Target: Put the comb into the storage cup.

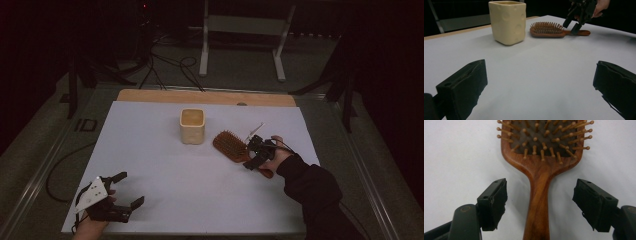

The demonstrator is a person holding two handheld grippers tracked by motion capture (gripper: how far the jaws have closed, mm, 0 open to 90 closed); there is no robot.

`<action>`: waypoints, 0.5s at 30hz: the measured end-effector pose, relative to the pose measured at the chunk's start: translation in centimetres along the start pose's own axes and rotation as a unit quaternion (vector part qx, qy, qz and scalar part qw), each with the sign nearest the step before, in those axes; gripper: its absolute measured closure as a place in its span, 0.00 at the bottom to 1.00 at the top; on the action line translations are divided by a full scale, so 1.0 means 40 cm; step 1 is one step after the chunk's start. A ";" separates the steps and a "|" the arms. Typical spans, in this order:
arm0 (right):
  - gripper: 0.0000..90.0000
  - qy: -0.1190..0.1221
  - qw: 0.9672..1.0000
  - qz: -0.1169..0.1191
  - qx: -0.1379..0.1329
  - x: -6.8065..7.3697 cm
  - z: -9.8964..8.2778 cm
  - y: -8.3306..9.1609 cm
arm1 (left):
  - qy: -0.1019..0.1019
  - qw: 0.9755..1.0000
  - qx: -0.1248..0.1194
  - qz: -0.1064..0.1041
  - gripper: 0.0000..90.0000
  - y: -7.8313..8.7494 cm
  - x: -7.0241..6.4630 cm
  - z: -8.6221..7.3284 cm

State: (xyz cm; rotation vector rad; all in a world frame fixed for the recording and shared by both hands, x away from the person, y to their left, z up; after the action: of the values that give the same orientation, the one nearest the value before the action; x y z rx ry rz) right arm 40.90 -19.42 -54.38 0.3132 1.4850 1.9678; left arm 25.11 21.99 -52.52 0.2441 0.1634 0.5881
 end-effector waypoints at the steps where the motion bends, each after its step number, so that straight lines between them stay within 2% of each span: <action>1: 0.35 0.001 1.000 -0.003 0.001 -0.001 0.001 -0.002 | 0.001 1.000 -0.001 0.000 0.00 0.000 0.000 0.000; 6: 0.47 0.007 1.000 -0.002 0.019 0.000 0.004 -0.010 | 0.001 1.000 -0.001 0.000 0.00 0.001 0.000 0.000; 11: 0.49 0.004 0.999 -0.008 0.032 0.001 0.007 -0.015 | 0.001 1.000 0.000 0.000 0.00 0.001 0.000 0.000; 12: 0.51 0.005 0.999 -0.008 0.043 0.002 0.007 -0.019 | 0.002 1.000 -0.002 0.000 0.00 0.001 0.000 0.000; 15: 0.56 0.002 0.999 -0.007 0.051 0.003 0.009 -0.023 | 0.002 1.000 -0.001 0.000 0.00 0.001 0.000 0.000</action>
State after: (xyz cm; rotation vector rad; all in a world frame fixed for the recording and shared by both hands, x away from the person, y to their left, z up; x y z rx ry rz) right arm 41.31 -18.91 -55.13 0.3422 1.5879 1.8859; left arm 25.09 22.02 -52.53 0.2412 0.1674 0.5892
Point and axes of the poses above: each handheld gripper's, and its own axes: y roughly backward along the jaws, z roughly out of its top, x roughly to its left, the point moved 6 cm from there along -y, roughly forward along the jaws, and after that the axes turned 8 degrees about -z, right-handed, at the moved point
